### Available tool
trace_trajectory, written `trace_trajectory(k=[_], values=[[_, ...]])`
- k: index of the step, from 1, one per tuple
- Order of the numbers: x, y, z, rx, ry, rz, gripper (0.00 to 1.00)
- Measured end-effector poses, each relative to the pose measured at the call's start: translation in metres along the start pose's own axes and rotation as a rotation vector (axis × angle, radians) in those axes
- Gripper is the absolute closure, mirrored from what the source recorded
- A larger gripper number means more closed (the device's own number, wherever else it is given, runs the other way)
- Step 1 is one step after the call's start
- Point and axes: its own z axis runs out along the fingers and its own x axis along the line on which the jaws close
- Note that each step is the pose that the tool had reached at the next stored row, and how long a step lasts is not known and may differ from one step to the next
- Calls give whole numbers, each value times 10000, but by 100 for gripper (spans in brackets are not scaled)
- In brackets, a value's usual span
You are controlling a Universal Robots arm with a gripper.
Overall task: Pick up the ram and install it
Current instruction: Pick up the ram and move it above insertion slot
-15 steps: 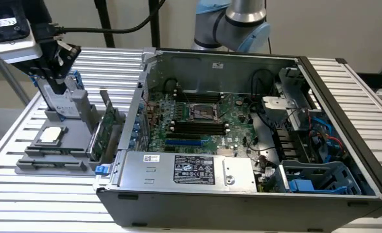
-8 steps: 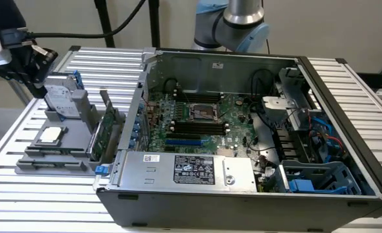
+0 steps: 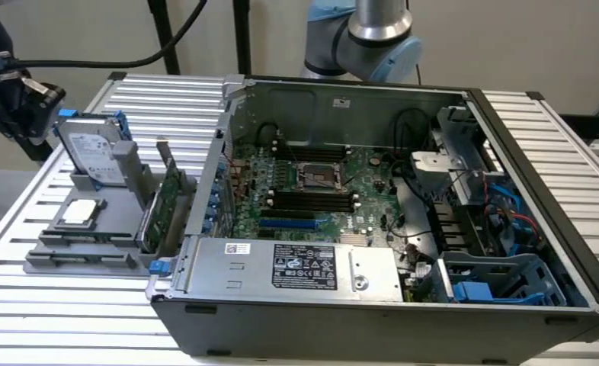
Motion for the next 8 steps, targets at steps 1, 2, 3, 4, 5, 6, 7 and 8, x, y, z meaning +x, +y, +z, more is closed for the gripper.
trace_trajectory(k=[1, 2, 3, 4, 5, 6, 7, 8], values=[[5, -3, 8, 12, 2, -5, 100], [8, -5, 15, 17, 7, -13, 100], [10, -7, 23, 21, 15, -21, 100], [12, -8, 31, 22, 26, -28, 100], [12, -9, 36, 24, 39, -39, 100], [12, -10, 41, 24, 49, -52, 100], [12, -10, 45, 25, 55, -64, 100], [13, -10, 47, 24, 58, -72, 100]])
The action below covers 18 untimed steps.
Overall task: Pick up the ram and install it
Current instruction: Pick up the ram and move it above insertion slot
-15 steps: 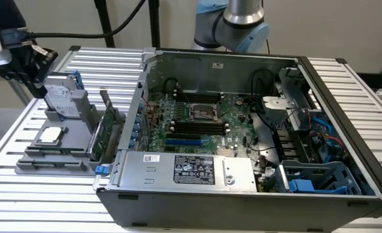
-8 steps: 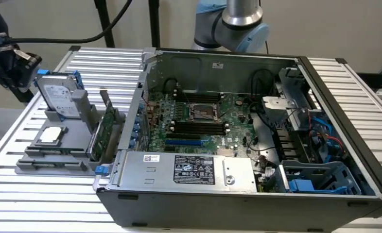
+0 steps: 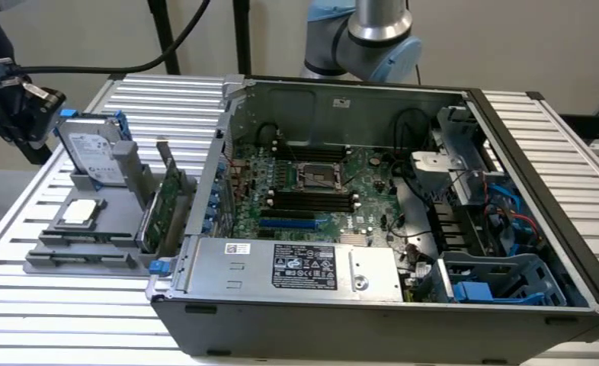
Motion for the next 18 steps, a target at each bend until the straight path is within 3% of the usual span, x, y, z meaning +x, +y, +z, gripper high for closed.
trace_trajectory(k=[15, 18], values=[[0, 0, 2, 0, 15, -3, 100], [1, 1, 11, 1, 46, -351, 100]])
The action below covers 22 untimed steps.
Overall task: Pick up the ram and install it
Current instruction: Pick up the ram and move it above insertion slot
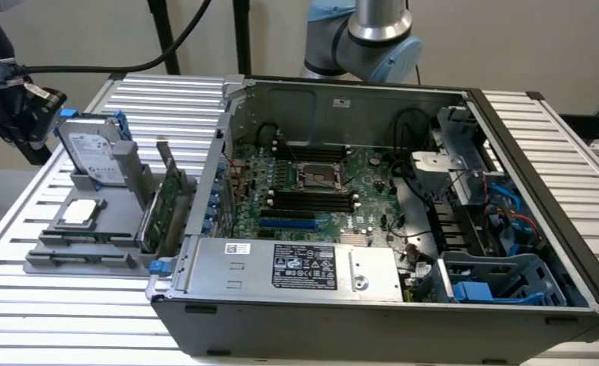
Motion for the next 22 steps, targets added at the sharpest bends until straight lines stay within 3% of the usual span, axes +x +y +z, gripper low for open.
trace_trajectory(k=[14, 22], values=[[0, -3, 52, -21, 182, -2536, 100], [0, -4, 92, -35, 317, -4005, 100]])
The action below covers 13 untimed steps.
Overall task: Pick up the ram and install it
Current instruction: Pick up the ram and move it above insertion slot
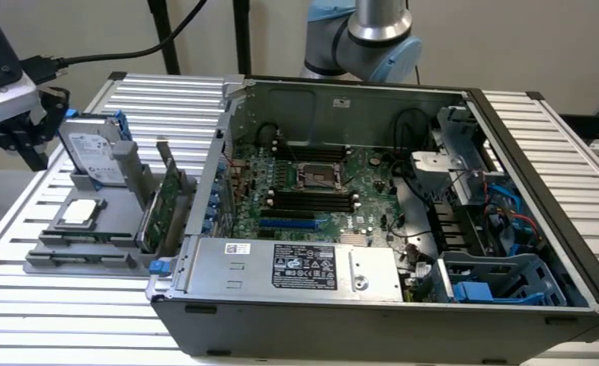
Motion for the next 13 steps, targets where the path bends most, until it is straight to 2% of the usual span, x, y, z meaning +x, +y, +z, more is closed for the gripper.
trace_trajectory(k=[13], values=[[-1, -3, 77, -12, 180, -2354, 100]])
